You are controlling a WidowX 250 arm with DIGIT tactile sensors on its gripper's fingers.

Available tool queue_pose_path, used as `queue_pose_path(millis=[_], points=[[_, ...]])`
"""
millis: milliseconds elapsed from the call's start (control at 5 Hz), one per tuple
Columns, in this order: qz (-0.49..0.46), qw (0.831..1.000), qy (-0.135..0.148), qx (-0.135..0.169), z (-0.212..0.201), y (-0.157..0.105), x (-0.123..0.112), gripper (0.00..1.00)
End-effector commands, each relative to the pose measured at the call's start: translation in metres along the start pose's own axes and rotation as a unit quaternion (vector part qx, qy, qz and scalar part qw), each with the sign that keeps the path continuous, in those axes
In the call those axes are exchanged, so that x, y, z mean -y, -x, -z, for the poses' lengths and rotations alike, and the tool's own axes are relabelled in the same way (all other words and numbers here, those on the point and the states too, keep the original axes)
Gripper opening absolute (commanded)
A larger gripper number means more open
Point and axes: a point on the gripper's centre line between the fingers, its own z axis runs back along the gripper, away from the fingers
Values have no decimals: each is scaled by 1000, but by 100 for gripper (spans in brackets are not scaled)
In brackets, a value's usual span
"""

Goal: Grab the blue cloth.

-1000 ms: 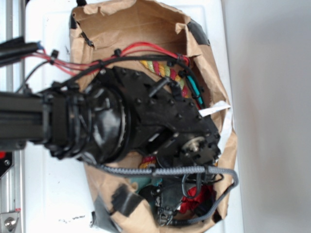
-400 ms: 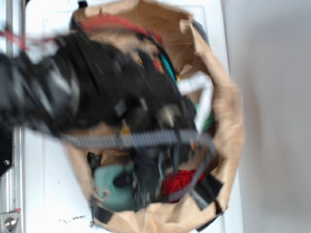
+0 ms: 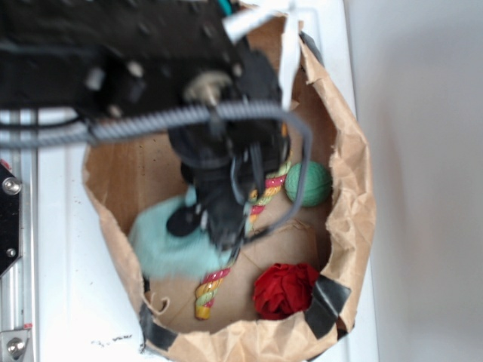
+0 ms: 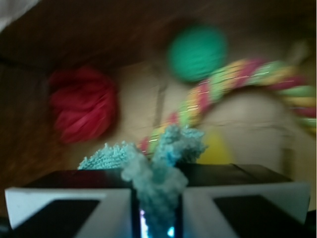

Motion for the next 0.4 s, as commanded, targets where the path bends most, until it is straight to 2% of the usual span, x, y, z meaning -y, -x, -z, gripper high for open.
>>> queue_pose_path(millis=[0, 200], points=[[28, 986, -145, 75, -68, -9, 32, 0], [52, 989, -119, 65, -81, -3, 41, 0]])
